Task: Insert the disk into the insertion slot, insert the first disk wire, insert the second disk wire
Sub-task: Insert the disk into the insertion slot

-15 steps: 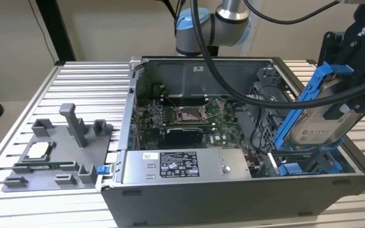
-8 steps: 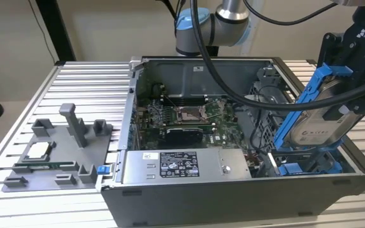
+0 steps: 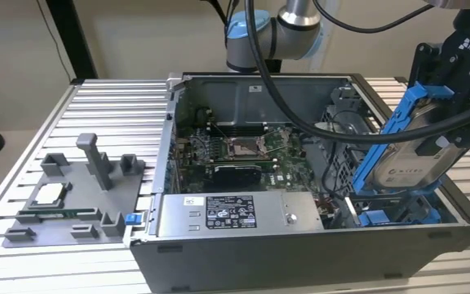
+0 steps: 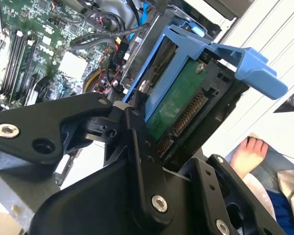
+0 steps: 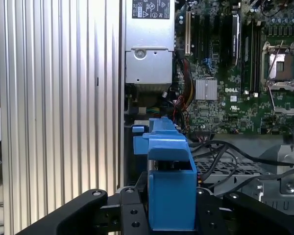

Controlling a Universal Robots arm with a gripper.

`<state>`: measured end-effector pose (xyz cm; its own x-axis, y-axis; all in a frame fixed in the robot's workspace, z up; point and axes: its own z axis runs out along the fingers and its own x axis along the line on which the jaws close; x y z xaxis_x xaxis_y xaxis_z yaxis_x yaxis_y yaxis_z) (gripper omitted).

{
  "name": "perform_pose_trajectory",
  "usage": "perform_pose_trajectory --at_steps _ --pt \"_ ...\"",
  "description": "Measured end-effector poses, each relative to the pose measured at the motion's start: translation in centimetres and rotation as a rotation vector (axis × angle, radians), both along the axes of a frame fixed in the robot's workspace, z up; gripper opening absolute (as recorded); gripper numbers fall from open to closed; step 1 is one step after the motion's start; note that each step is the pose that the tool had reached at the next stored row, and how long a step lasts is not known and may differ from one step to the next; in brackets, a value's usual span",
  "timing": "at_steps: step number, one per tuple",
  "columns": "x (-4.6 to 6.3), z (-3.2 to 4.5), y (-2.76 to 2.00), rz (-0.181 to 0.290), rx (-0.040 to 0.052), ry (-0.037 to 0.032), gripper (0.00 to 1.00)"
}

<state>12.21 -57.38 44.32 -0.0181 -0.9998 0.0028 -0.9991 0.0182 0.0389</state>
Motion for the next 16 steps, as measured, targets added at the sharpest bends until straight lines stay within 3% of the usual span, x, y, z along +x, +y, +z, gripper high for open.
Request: perform_pose_trajectory --at_steps 16 --pt "0.7 -1.29 0.00 0.000 -0.0005 0.0000 0.00"
